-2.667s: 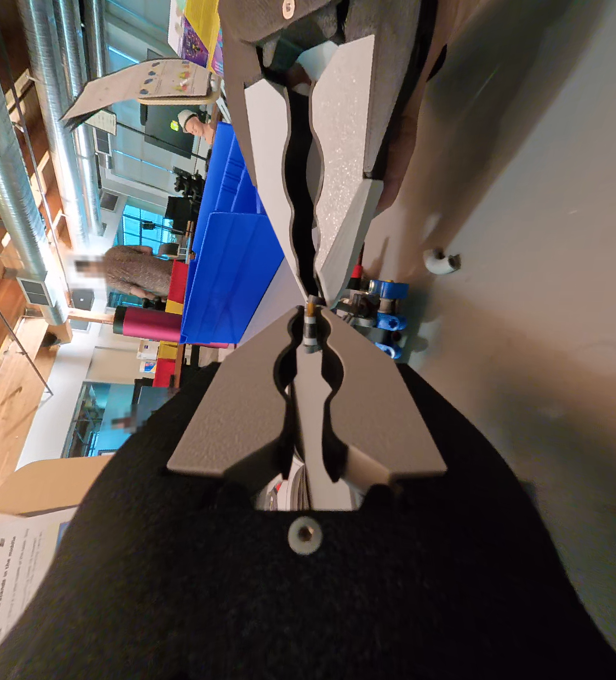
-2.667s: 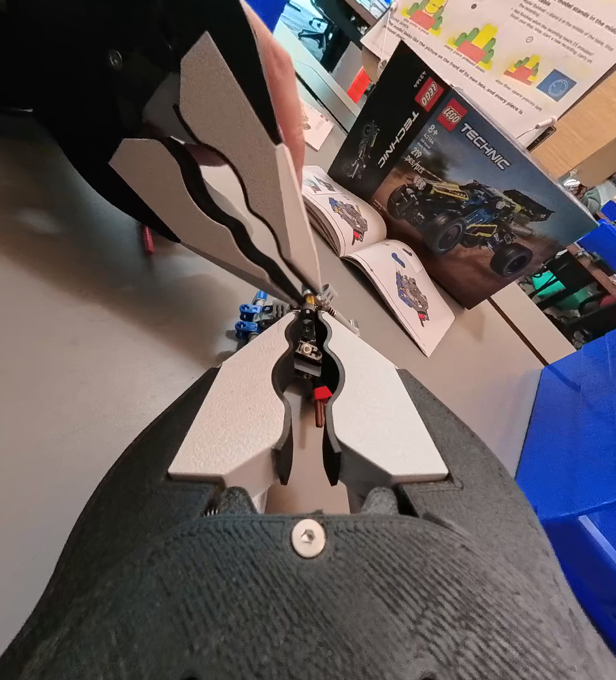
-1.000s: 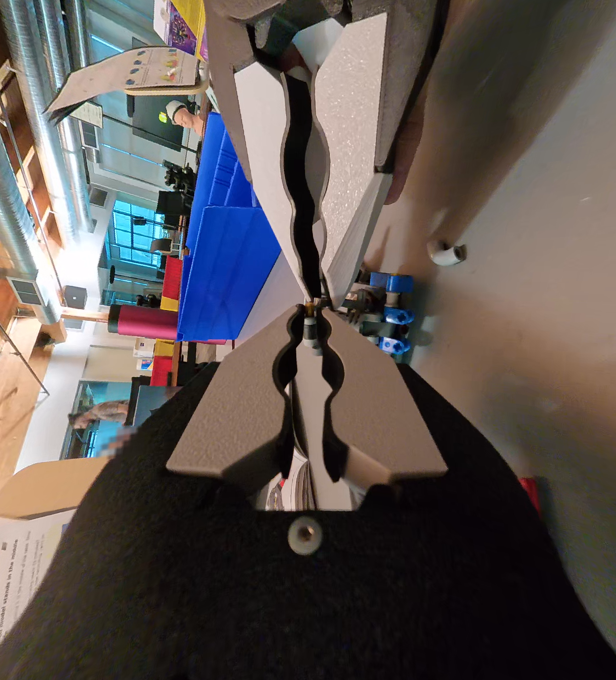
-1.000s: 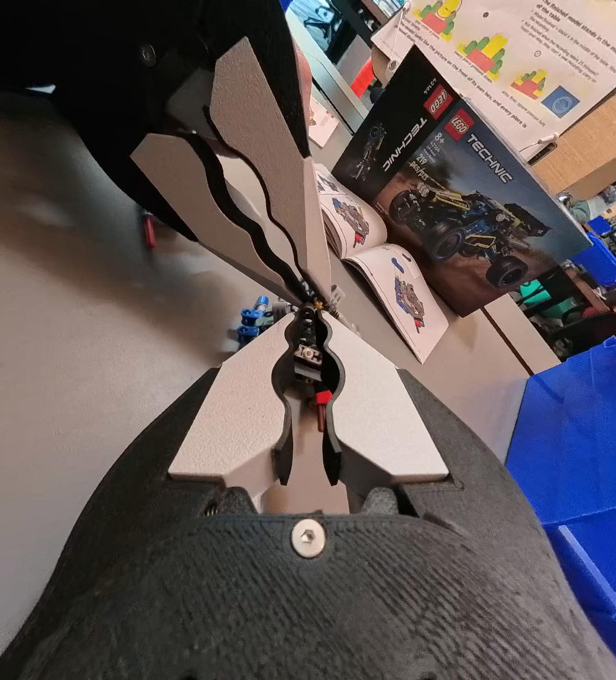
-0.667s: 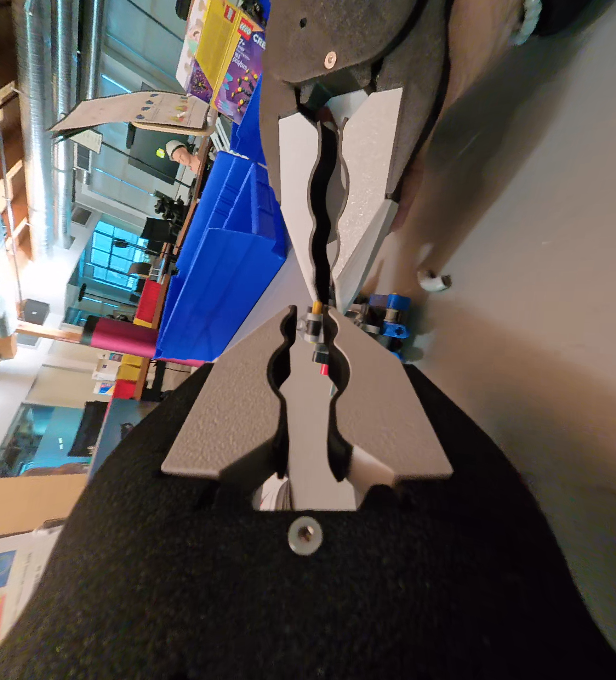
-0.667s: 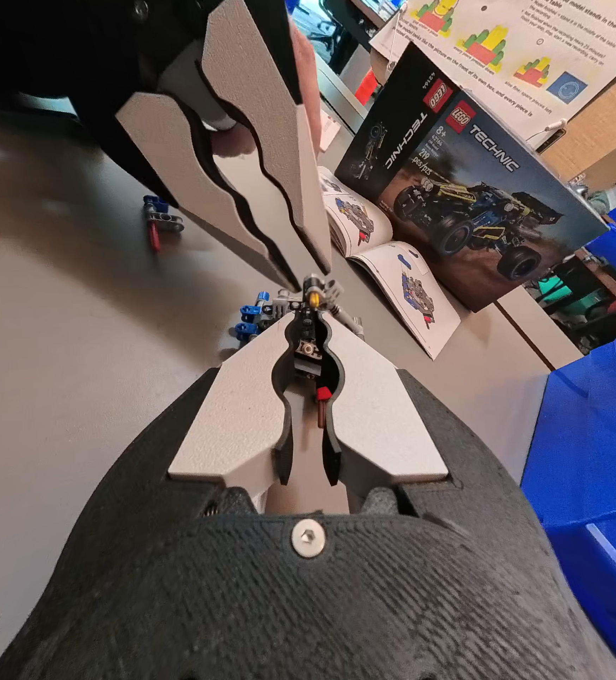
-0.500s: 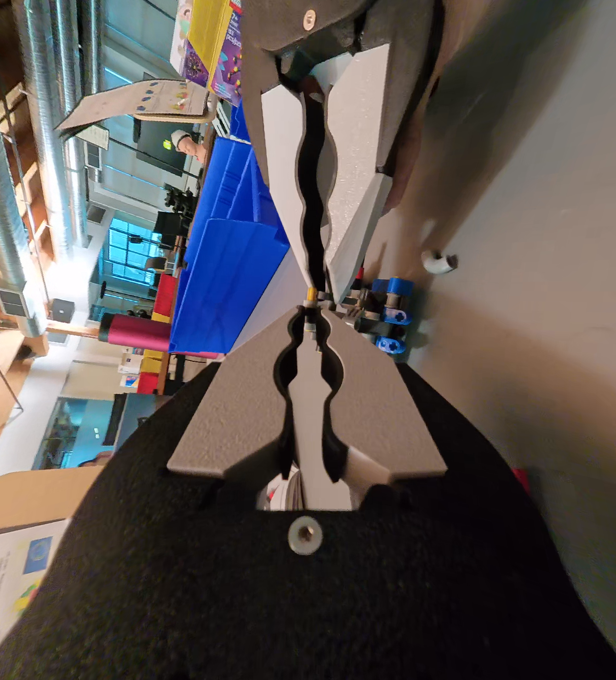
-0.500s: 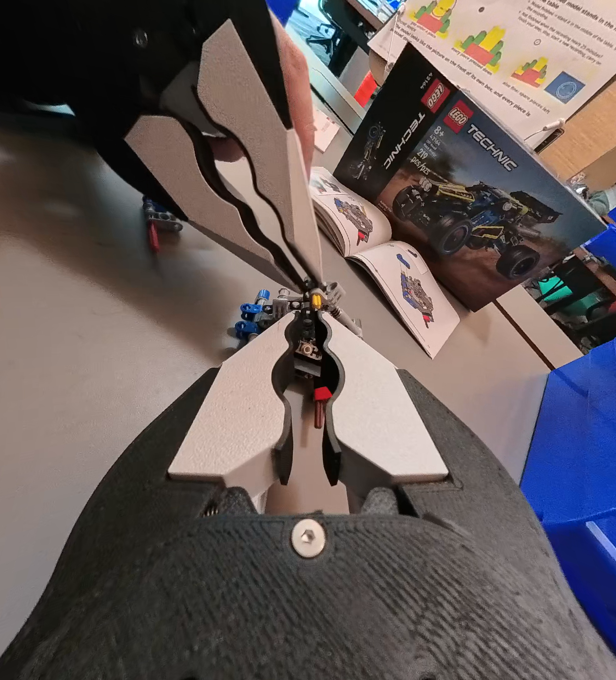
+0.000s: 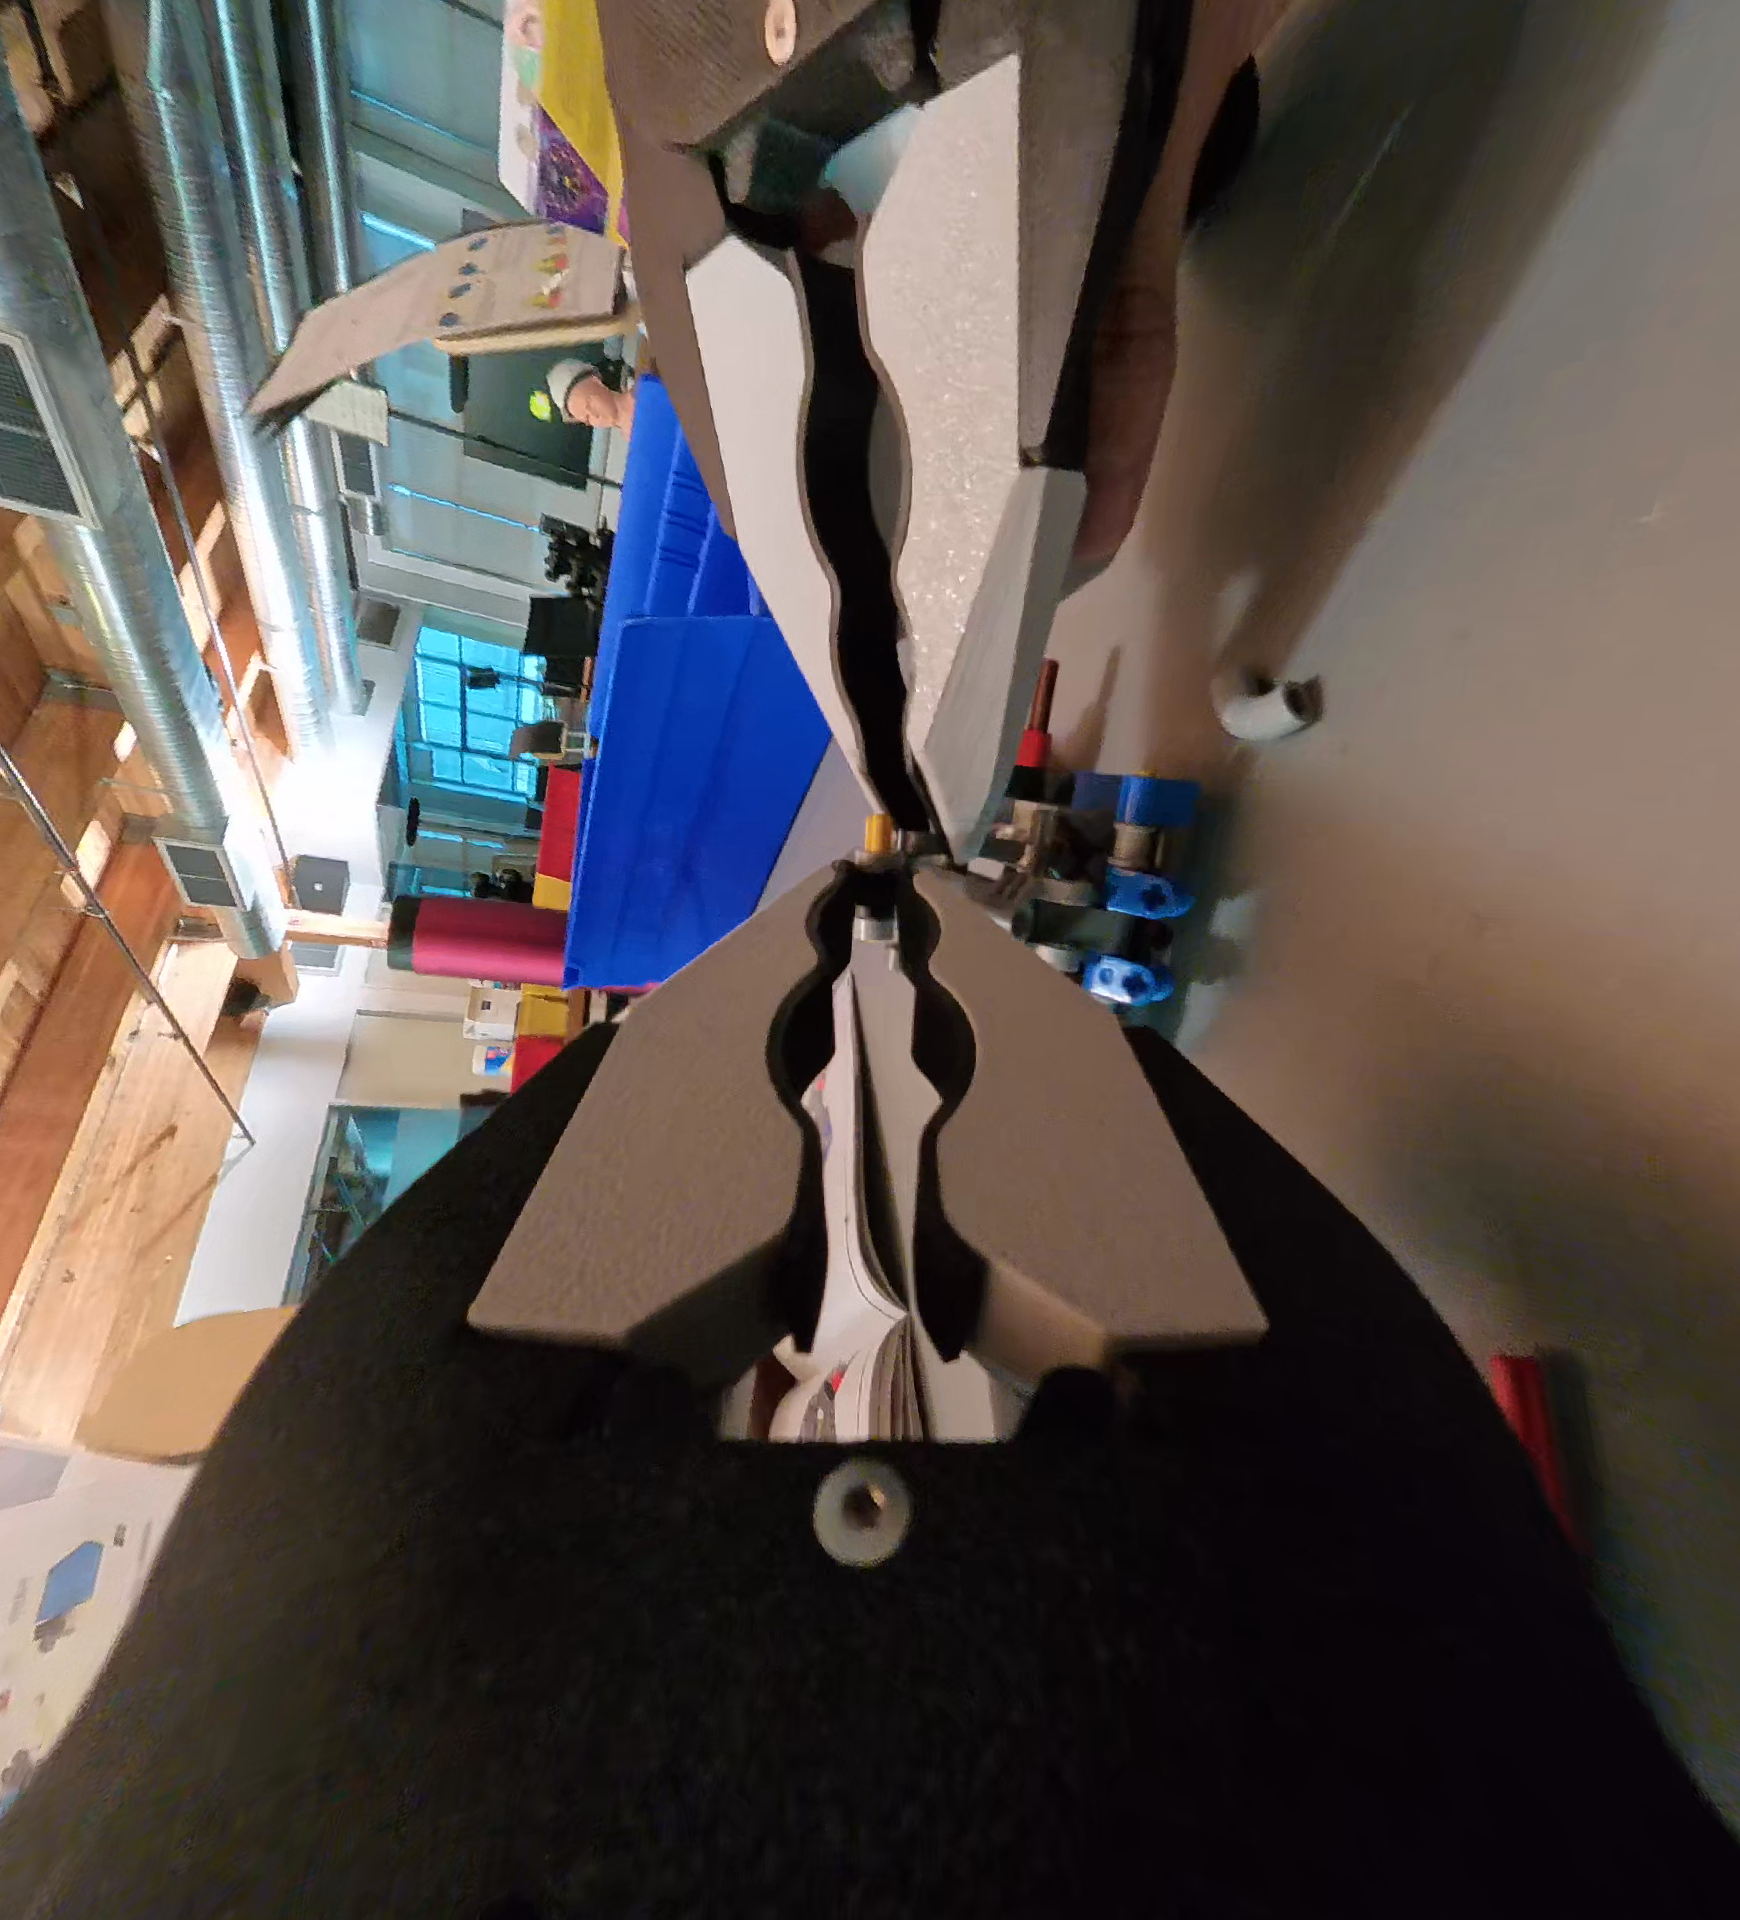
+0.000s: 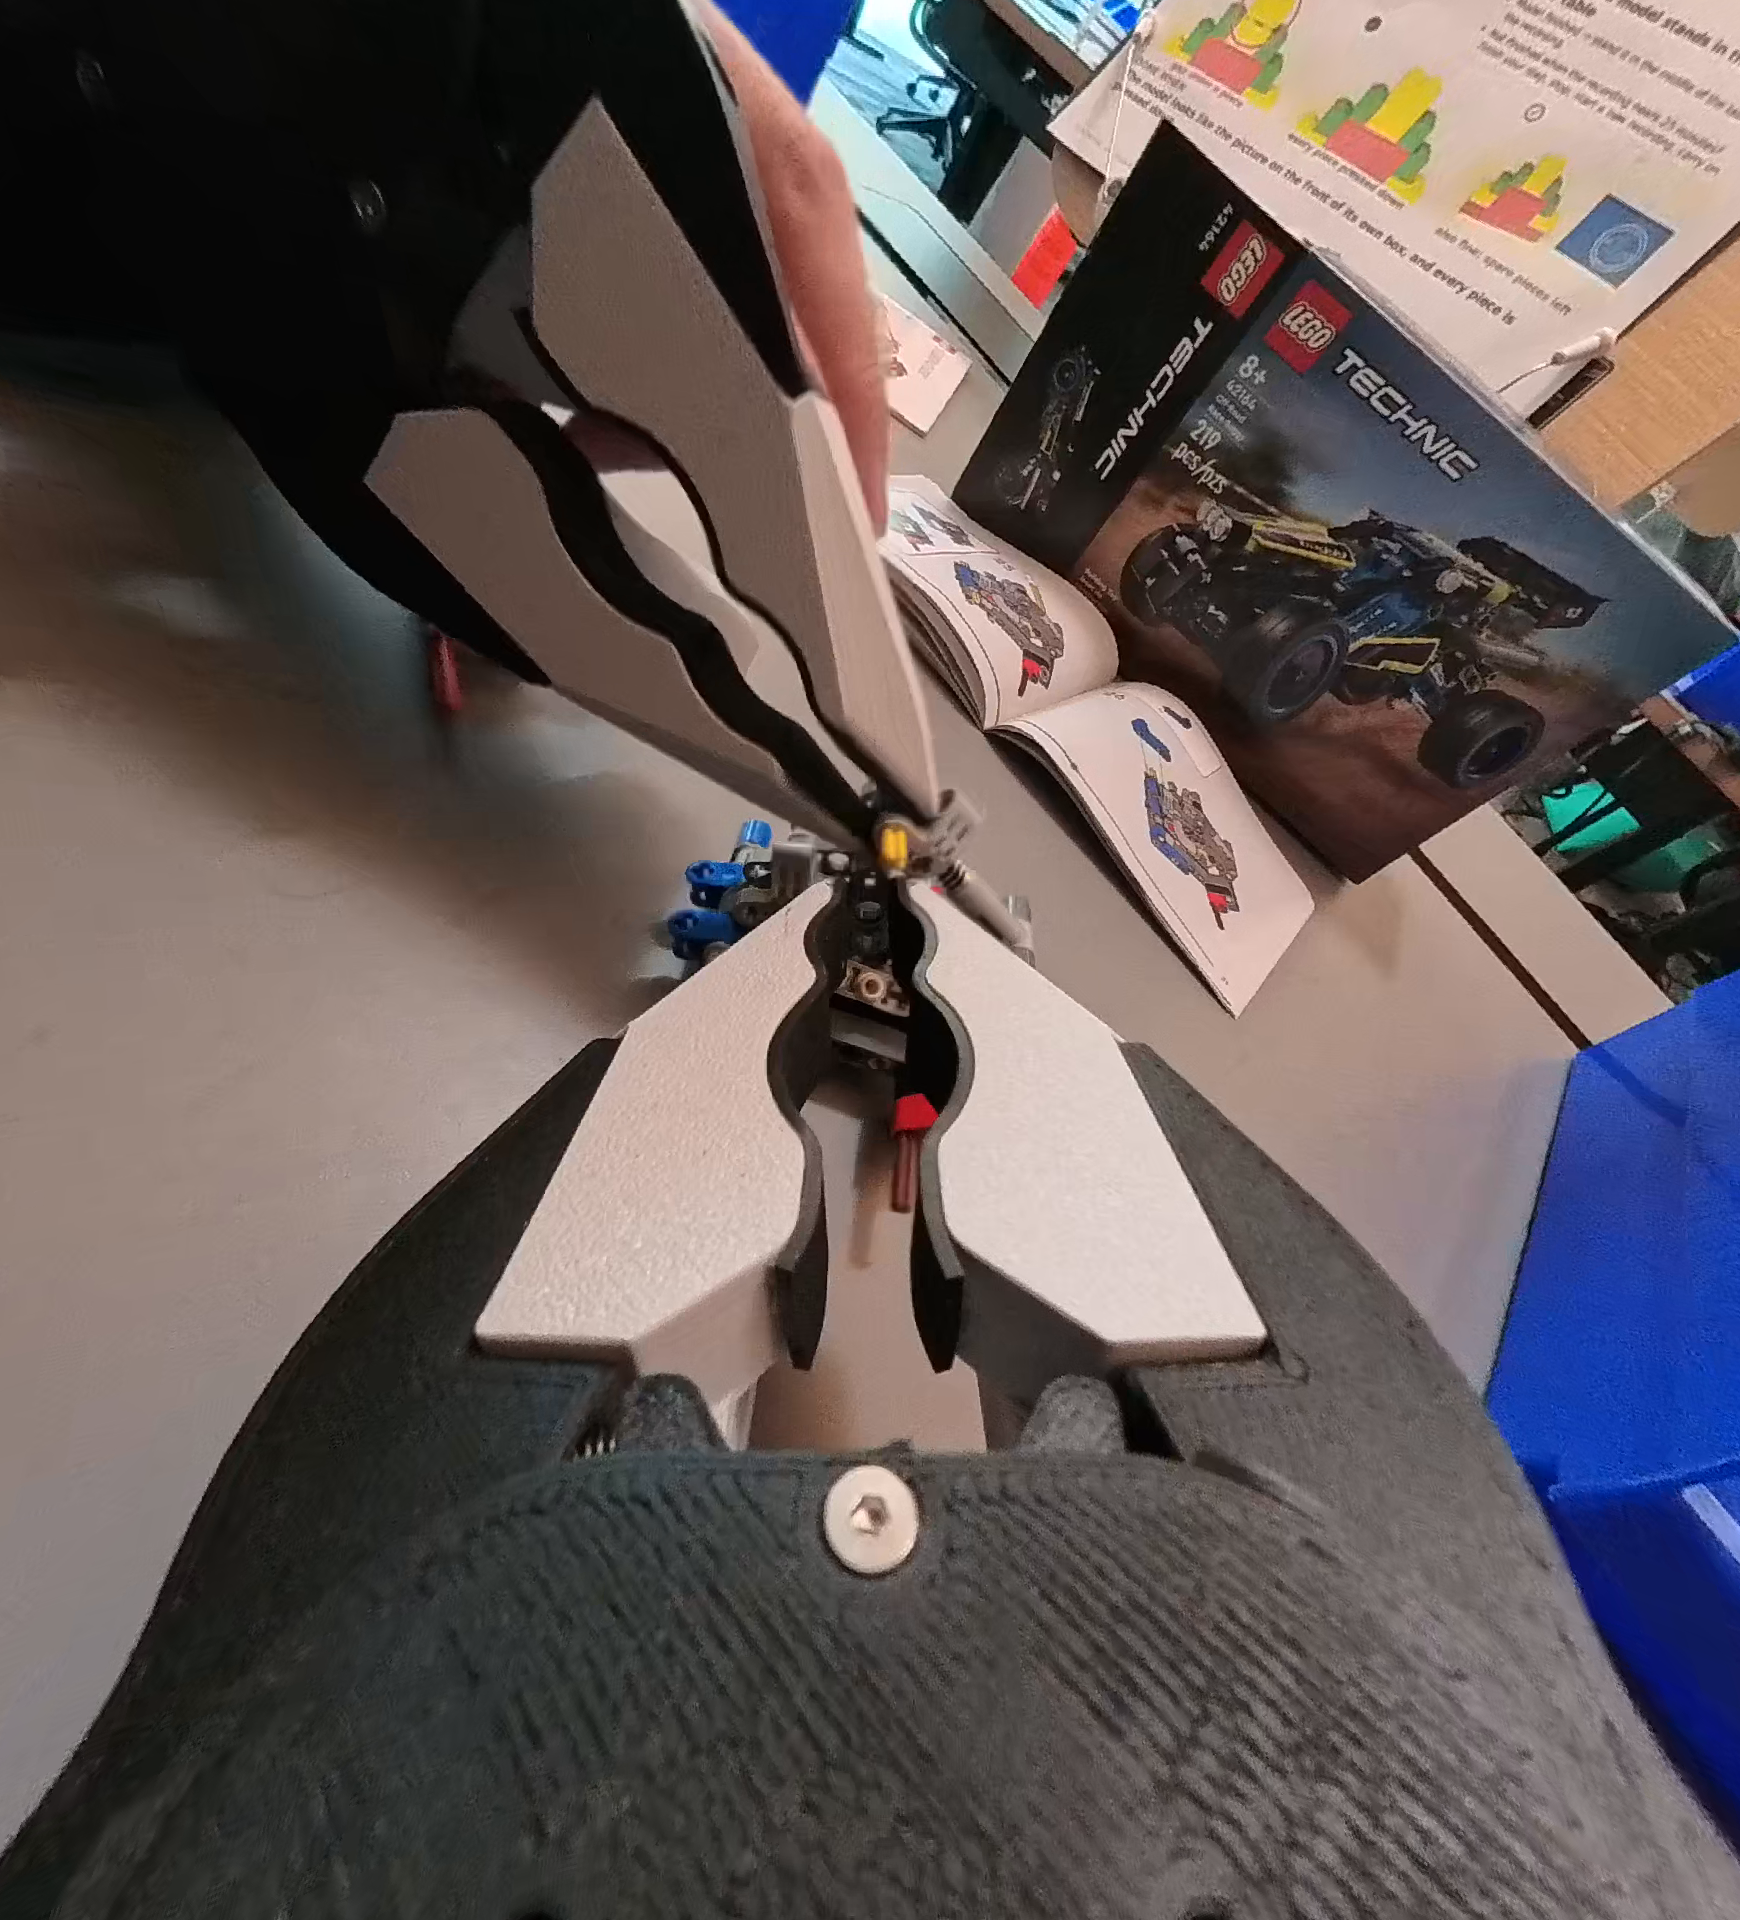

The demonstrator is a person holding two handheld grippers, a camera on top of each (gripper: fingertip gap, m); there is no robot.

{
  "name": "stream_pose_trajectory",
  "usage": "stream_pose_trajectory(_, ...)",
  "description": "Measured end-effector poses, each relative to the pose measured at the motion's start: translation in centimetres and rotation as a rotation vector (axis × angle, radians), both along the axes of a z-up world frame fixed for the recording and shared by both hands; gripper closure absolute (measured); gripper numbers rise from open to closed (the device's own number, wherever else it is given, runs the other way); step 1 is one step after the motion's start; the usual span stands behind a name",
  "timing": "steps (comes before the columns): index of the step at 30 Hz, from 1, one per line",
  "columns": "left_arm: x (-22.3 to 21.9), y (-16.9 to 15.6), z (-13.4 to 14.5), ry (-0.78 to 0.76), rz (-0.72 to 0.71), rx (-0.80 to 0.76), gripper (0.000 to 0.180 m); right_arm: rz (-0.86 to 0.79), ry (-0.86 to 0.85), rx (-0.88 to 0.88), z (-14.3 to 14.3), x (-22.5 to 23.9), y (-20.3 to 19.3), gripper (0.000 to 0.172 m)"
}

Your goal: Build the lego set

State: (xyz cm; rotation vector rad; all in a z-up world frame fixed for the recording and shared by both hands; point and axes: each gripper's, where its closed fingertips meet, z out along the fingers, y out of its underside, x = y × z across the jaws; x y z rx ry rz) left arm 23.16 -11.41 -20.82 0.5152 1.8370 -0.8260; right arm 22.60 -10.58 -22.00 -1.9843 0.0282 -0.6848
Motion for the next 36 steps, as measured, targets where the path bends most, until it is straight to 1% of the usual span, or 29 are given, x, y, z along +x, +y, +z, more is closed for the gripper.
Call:
stream_pose_trajectory(3, 0.2, 0.1, -0.2, 0.027, 0.013, 0.007, 0.177, 0.001, 0.011, 0.011, 0.1, 0.1, -0.2, 0.168)
stream_pose_trajectory(7, 0.2, 0.1, -0.3, -0.056, 0.035, 0.092, 0.176, 0.002, 0.014, 0.008, 0.0, 0.1, -0.4, 0.168)
stream_pose_trajectory(11, 0.3, 0.3, -0.7, -0.078, 0.040, 0.139, 0.176, 0.005, 0.013, 0.019, 0.2, 0.1, -0.5, 0.168)
stream_pose_trajectory(16, 0.7, 0.0, -0.6, -0.141, 0.092, 0.163, 0.176, -0.007, 0.007, 0.018, 0.2, 0.2, -0.7, 0.168)
stream_pose_trajectory(22, 1.1, 0.3, -0.6, -0.125, 0.132, 0.153, 0.177, -0.028, -0.010, 0.017, 0.3, 0.4, -0.4, 0.168)
stream_pose_trajectory(26, 1.3, 0.4, -0.7, -0.082, 0.161, 0.136, 0.177, -0.029, -0.034, 0.010, 0.3, 0.4, -0.3, 0.167)
stream_pose_trajectory(31, 1.1, 0.4, -0.7, -0.004, 0.148, 0.097, 0.176, -0.031, -0.074, -0.028, 0.3, 0.3, -0.4, 0.167)
stream_pose_trajectory(36, 0.4, 0.0, -0.6, 0.107, 0.039, -0.038, 0.176, 0.023, -0.008, 0.029, 0.4, -0.2, -0.7, 0.168)
